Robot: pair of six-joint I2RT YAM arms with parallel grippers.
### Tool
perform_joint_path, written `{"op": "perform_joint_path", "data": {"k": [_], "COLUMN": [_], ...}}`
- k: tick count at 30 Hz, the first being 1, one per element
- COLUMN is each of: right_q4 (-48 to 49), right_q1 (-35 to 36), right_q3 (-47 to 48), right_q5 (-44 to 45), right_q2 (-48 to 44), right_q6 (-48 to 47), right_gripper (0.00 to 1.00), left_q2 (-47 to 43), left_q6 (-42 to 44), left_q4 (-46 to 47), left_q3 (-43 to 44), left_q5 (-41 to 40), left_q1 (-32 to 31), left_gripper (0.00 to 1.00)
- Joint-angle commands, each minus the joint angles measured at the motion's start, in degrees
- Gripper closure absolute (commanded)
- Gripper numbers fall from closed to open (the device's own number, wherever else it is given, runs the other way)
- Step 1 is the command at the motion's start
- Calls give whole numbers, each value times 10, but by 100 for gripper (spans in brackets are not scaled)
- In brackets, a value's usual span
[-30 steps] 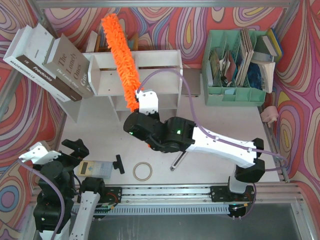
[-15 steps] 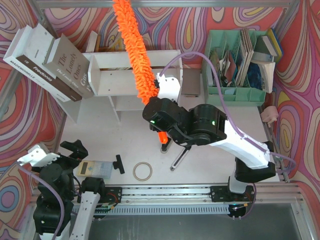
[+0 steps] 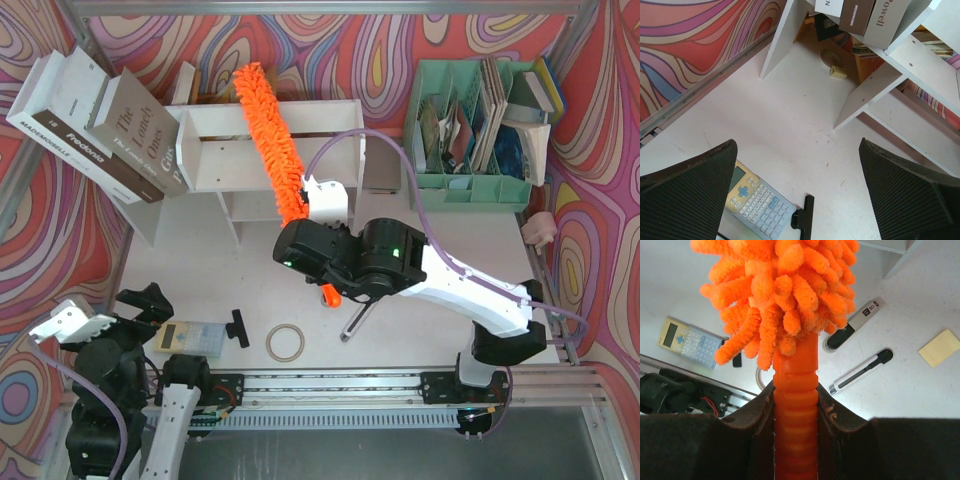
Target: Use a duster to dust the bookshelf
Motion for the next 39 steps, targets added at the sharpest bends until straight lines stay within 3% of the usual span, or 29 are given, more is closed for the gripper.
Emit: {"op": "perform_joint_path", "data": {"k": [1,13,22,27,33,39], "right_q4": [-28,-29,-28,-4,151,197], "right_q1": [0,-50,-90,-90,-90,-90], "right_q3": [-13,-170,-178,-138,-189,-192], "right_q5": [46,53,102,84,-10,-63], "right_q2": [-31,-184,-280,-243,-223,-173], "right_q6": [44,95,91,45,-40,-62], "right_gripper": [100,100,100,100,100,100], "left_q2": [-16,-10,-7,-3,-4,-1], "left_q6": [0,1,1,1,0,0], "left_q4": [4,7,7,5,4,4], "left_q3": [-7,-8,-7,-7,-6,-6], "left_q5": [-11,-5,-5,-5,-10,-10], "left_q1": [3,3,3,3,3,3], "left_gripper": [2,2,2,2,2,2]}}
